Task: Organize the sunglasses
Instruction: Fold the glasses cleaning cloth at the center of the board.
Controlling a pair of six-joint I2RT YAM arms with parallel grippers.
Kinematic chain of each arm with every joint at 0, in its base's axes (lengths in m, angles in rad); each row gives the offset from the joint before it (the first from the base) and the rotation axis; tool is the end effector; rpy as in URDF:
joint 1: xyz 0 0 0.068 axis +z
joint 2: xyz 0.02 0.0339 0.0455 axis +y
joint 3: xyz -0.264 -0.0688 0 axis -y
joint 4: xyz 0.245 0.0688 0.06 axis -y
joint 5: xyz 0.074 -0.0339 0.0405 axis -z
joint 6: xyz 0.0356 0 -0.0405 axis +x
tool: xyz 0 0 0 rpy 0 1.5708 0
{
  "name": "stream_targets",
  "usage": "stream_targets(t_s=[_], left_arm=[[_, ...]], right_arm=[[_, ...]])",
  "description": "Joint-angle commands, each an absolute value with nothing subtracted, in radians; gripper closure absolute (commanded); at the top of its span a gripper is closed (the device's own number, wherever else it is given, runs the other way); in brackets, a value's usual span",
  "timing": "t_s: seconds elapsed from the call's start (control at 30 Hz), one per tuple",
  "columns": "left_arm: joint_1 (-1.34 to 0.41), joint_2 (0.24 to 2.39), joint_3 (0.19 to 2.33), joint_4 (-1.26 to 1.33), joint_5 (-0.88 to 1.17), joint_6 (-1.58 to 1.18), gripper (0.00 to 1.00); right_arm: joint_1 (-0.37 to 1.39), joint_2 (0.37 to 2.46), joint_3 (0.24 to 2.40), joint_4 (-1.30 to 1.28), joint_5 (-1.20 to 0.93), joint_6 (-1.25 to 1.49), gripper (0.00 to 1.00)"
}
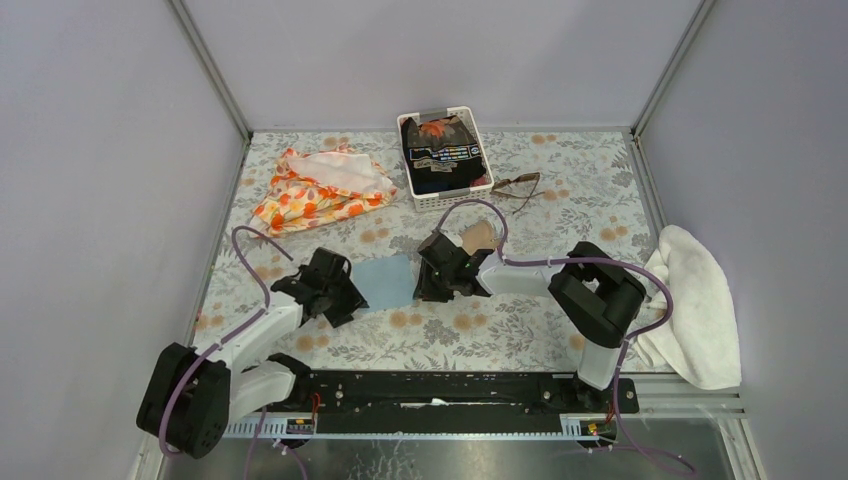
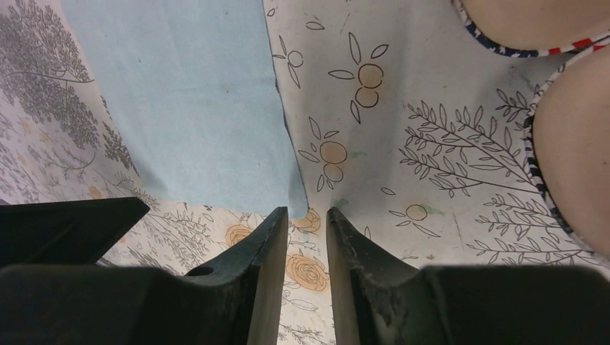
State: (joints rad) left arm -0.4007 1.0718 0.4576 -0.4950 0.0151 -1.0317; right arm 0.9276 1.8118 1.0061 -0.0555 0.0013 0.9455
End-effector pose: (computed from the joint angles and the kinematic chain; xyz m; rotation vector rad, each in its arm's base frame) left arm 0.1630 -0.0696 0.1550 -0.8546 2.6342 -0.4430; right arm 0.2204 0.2939 0.1516 0.0240 2.6122 0.7786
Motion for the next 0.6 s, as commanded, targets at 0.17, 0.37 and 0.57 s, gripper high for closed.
stream_targets(t_s=[0.17,0.37,0.57], left_arm=[[-0.422,1.1,0.423,-0.489,-0.065,-1.088,0.59],[-0.422,1.142,0.425,-0.475,-0.106,-1.095,0.67],[-0.423,1.157,0.435,-0.469,-0.127,-1.091,0.71]], right_arm=[[0.935,1.789,1.0,-0.035,0.043,0.986,0.69],[0.936,1.783,0.984,-0.029,0.046,0.991,0.71],[0.936,1.798,0.989,-0.017,0.03,0.994,0.71]])
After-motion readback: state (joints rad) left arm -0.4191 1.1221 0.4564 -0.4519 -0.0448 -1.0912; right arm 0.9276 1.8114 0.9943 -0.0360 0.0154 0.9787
